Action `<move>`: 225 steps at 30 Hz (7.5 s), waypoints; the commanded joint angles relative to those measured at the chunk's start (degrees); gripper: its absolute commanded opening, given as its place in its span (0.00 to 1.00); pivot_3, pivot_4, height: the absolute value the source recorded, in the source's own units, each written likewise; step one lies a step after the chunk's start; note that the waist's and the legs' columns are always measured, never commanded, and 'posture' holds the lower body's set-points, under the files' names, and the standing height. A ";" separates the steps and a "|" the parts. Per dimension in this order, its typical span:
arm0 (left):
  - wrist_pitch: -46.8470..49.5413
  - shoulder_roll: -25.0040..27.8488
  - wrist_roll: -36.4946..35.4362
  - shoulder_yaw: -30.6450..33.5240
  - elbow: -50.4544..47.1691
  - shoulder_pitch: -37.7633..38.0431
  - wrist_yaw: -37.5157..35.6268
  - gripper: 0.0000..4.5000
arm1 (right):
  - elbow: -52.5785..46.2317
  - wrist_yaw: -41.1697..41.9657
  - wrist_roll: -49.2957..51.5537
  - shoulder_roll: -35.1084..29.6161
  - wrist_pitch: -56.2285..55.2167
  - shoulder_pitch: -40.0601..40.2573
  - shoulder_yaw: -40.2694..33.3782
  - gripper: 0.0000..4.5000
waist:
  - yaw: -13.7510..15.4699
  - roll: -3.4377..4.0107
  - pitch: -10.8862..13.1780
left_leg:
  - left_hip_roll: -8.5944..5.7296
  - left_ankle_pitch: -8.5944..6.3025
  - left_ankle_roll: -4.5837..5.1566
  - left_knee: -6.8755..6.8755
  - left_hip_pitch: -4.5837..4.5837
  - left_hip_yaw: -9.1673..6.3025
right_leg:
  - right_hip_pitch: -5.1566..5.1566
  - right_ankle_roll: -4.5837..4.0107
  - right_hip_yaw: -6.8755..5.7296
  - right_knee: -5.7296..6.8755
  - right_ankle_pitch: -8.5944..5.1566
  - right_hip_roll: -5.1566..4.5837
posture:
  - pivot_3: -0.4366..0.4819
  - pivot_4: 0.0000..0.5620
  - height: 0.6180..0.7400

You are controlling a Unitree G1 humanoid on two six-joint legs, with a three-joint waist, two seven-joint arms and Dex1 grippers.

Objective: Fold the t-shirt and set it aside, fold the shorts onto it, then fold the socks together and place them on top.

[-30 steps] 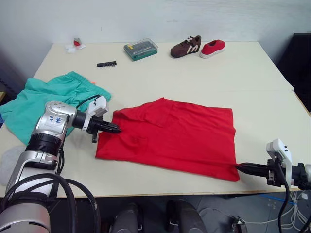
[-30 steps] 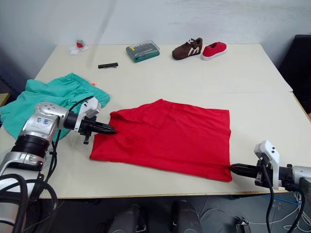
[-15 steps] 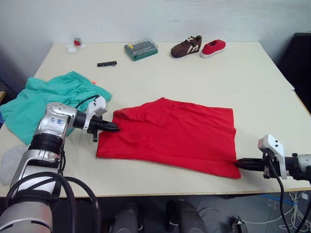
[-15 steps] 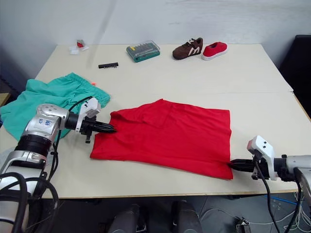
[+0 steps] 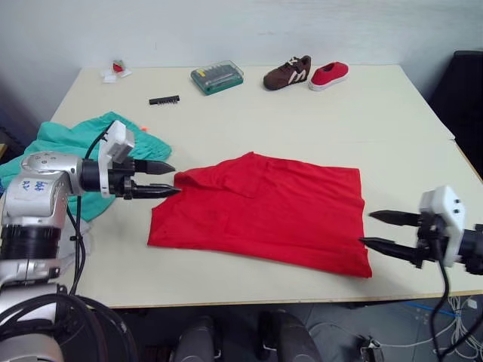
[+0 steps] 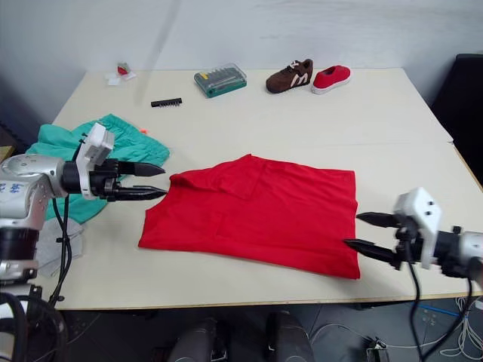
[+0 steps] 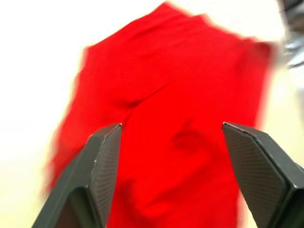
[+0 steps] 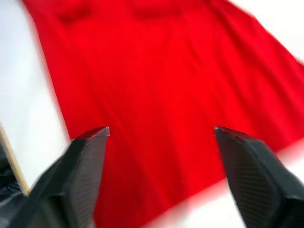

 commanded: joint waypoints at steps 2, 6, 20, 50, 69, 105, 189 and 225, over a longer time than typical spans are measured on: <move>-1.88 -1.27 -1.12 -1.88 -7.15 7.61 1.08 0.58 | -9.25 -4.66 -3.87 3.01 -2.93 -1.26 10.43 0.40 | 0.05 -0.01 0.00 | 0.00 0.00 -0.01 -0.01 0.03 0.00 | -0.01 0.00 0.04 0.01 0.00 0.01 | 0.48 0.27 1.00; -8.60 -1.90 3.22 -6.62 -5.82 10.42 1.29 0.31 | -6.89 -9.22 -13.23 5.79 -6.25 -5.54 22.13 0.09 | 0.06 -0.03 0.00 | -0.02 0.02 -0.03 -0.03 -0.04 0.03 | -0.12 -0.01 0.06 0.01 0.01 0.02 | 0.48 0.27 1.00; -24.83 -1.36 16.55 -14.06 2.22 14.26 6.12 0.01 | 1.36 -13.79 -25.86 8.13 -12.81 -2.65 31.99 0.00 | 0.06 -0.11 -0.13 | 0.02 -0.11 0.10 -0.12 0.11 0.17 | -0.03 -0.06 0.06 -0.08 -0.02 0.01 | 0.48 0.27 1.00; -22.73 2.61 12.73 -11.84 1.51 16.76 4.06 0.01 | -3.41 -11.61 -22.13 5.30 -13.87 2.59 26.87 0.00 | 0.27 -0.03 -0.53 | 0.05 -0.28 0.17 -0.27 -0.06 0.15 | -0.18 -0.13 0.06 -0.34 -0.06 0.01 | 0.48 0.27 1.00; -14.80 9.84 0.48 2.21 -6.12 19.77 5.34 0.01 | -7.76 -8.74 -14.07 3.22 -19.11 19.50 0.98 0.00 | 0.12 -0.08 -0.55 | 0.06 -0.19 0.22 -0.85 0.09 0.15 | -0.16 -0.15 0.04 -0.60 0.01 0.02 | 0.48 0.27 1.00; -32.66 11.26 16.70 -6.62 -4.46 23.83 4.44 0.01 | 1.92 -6.94 -31.78 0.26 -28.84 20.39 12.02 0.00 | 0.07 -0.35 -0.56 | 0.03 -0.10 0.14 -1.00 0.25 0.22 | -0.05 -0.27 0.07 -0.75 0.07 0.03 | 0.48 0.27 1.00; -27.58 -20.31 25.51 -29.01 18.31 -10.81 10.79 0.66 | -6.64 -15.83 -1.37 3.37 -1.59 4.16 5.21 1.00 | 1.34 -0.20 -0.39 | 0.03 -0.03 0.11 -0.21 -0.10 0.21 | -0.12 -0.02 0.02 -0.38 0.03 0.14 | 0.48 0.27 1.00; -15.37 -20.96 18.20 -21.26 15.96 -9.92 6.34 0.58 | -1.44 -14.80 -7.26 3.79 -2.74 1.12 8.28 1.00 | 0.97 -0.20 -0.39 | 0.02 -0.06 0.21 -0.16 -0.12 0.16 | -0.08 0.04 0.03 -0.41 0.16 0.11 | 0.48 0.27 1.00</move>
